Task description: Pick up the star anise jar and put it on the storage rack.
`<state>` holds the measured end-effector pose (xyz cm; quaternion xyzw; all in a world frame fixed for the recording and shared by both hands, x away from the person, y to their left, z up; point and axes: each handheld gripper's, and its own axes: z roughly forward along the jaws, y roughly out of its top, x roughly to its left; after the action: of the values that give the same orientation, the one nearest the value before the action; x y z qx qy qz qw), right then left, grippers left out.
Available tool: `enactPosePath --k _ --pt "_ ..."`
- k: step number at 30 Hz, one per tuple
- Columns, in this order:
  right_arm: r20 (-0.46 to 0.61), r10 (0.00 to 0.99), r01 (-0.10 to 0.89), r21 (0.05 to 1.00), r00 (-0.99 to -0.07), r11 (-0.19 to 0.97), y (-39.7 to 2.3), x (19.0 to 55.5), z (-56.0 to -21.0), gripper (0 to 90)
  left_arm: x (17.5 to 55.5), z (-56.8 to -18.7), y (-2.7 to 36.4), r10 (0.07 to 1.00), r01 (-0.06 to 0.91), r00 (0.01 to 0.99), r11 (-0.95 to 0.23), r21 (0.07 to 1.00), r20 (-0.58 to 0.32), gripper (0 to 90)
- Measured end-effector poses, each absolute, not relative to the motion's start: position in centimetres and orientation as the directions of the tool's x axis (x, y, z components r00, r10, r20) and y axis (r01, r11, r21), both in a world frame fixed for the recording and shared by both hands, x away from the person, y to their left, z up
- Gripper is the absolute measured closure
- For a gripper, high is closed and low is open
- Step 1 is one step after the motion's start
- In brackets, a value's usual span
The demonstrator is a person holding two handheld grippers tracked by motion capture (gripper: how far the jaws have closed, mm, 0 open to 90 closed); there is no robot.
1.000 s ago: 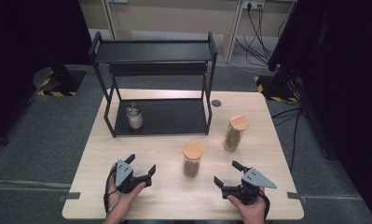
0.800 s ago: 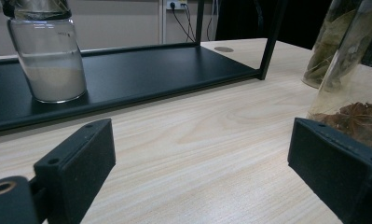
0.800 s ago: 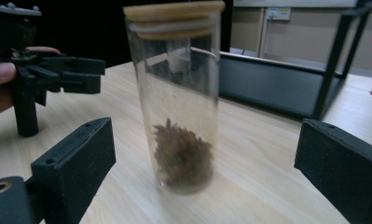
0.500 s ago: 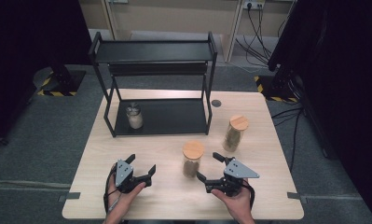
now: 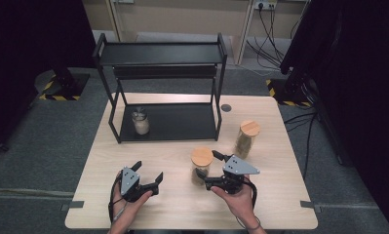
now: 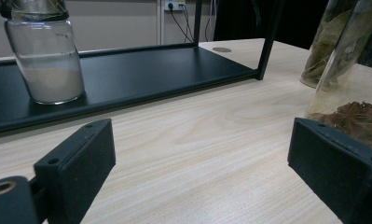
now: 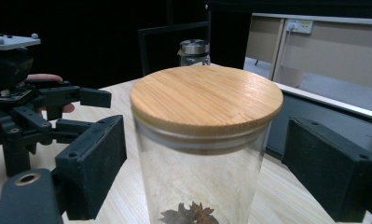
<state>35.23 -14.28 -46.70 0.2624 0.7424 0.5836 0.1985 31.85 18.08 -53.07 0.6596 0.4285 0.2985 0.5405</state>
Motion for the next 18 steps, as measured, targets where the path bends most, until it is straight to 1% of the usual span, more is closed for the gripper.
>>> enactPosePath --k 7,11,18 --pt "0.016 0.615 0.166 0.968 -0.788 0.188 -13.6 35.8 -46.8 19.5 31.8 -53.1 18.1 0.888 0.241 0.455 -0.048 0.969 -0.07 6.8" --pt "0.018 0.612 0.166 0.968 -0.791 0.187 -13.2 36.0 -46.9 24.2 31.8 -53.1 18.1 0.887 0.24 0.456 -0.048 0.97 -0.069 6.8" --pt "0.017 0.62 0.166 0.969 -0.785 0.184 -13.1 35.9 -46.8 25.0 31.8 -53.1 18.1 0.887 0.239 0.457 -0.049 0.97 -0.068 6.8"
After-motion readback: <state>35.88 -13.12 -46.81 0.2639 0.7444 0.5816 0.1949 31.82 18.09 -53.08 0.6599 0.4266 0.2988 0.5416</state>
